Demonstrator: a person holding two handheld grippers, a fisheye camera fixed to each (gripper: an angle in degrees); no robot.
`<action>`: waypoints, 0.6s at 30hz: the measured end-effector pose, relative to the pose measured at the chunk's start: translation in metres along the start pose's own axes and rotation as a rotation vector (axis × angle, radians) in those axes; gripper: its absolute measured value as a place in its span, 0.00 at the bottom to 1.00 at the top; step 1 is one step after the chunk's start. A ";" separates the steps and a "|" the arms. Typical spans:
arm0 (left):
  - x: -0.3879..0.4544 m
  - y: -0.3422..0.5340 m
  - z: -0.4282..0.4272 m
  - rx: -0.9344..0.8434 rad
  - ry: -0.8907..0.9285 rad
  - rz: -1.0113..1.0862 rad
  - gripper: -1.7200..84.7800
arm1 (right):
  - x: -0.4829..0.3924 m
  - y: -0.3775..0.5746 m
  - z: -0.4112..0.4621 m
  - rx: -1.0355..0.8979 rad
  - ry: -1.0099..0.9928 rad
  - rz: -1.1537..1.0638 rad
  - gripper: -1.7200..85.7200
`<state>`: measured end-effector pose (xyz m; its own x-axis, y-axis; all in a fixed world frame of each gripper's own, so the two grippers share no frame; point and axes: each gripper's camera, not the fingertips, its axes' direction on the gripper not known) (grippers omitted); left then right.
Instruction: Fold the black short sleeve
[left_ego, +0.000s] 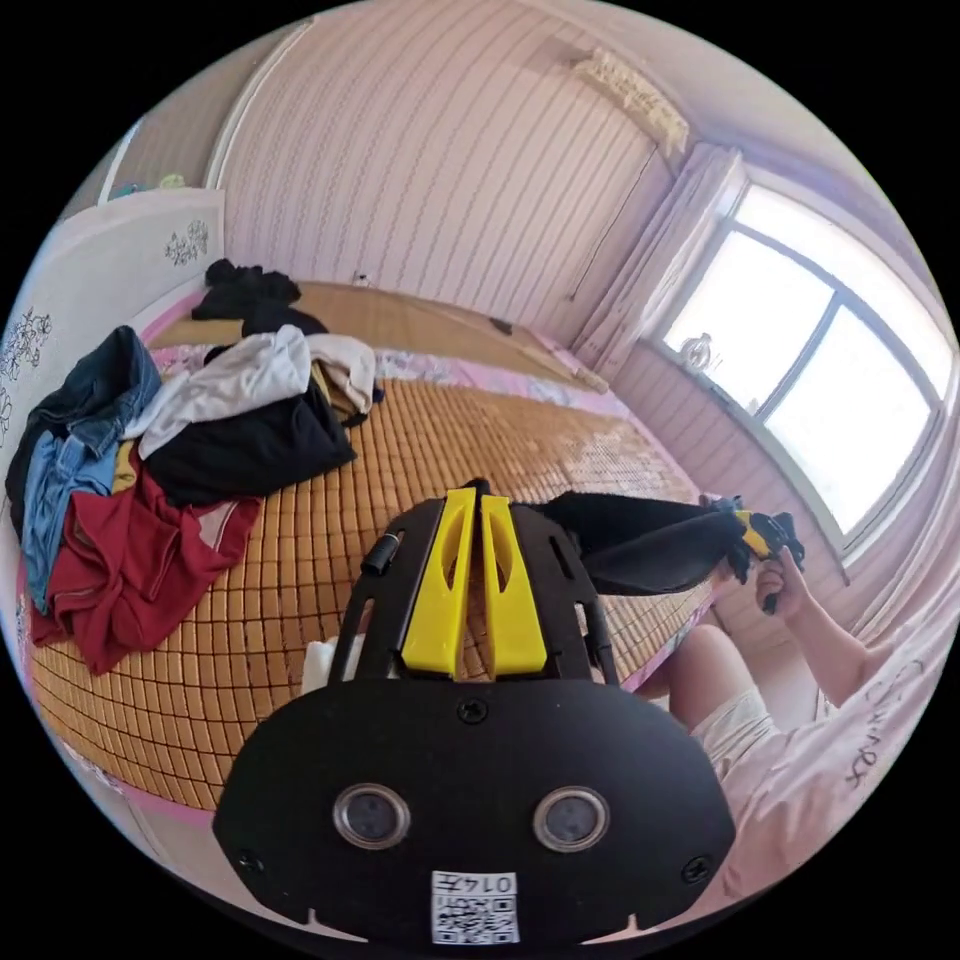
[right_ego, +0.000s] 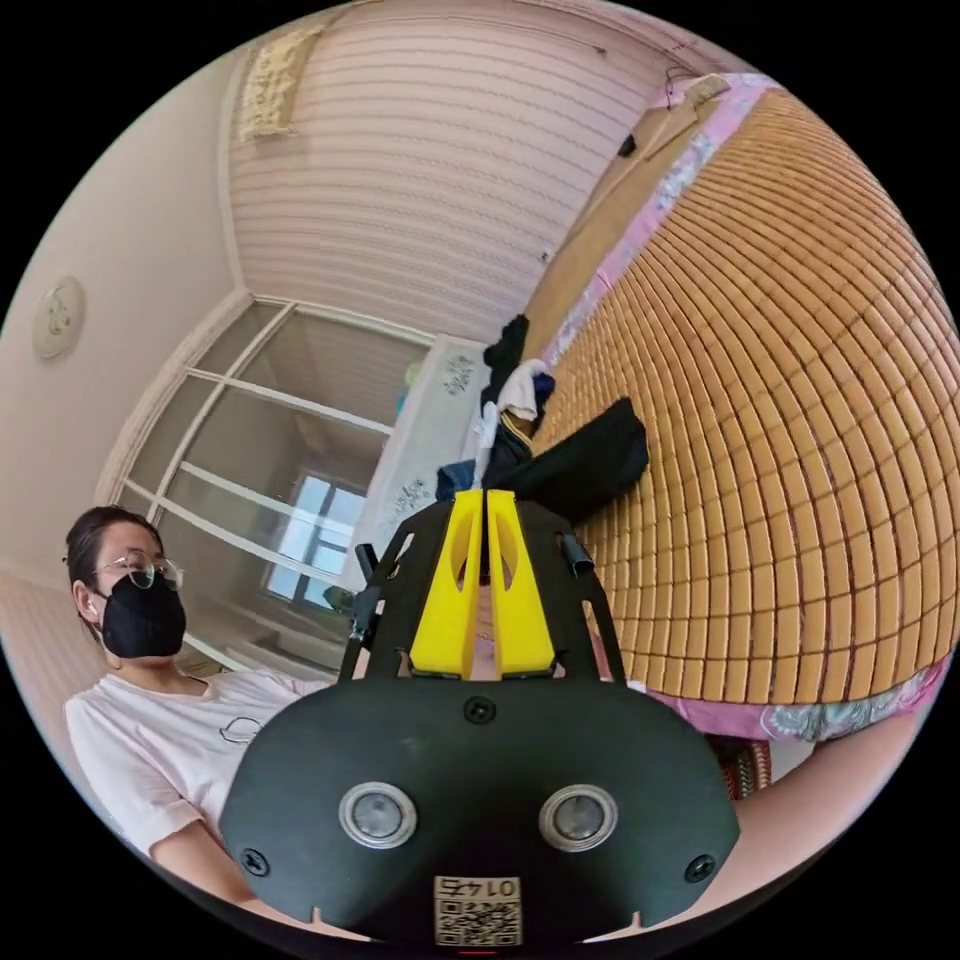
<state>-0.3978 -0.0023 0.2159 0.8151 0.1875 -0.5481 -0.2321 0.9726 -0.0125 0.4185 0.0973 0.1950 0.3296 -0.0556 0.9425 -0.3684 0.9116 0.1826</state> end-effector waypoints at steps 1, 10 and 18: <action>0.011 -0.009 -0.032 0.085 0.032 0.012 0.01 | -0.026 -0.006 -0.011 0.007 0.000 -0.067 0.02; 0.128 -0.019 -0.264 0.586 0.041 0.261 0.01 | -0.254 0.017 -0.091 0.099 -0.162 -0.599 0.02; 0.184 0.023 -0.375 0.800 0.106 0.394 0.01 | -0.399 0.093 -0.130 0.136 -0.226 -0.906 0.02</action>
<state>-0.4520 0.0033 -0.1994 0.6920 0.5529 -0.4642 -0.0133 0.6527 0.7575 0.3655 0.2571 -0.2006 0.3691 -0.8104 0.4550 -0.1574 0.4279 0.8900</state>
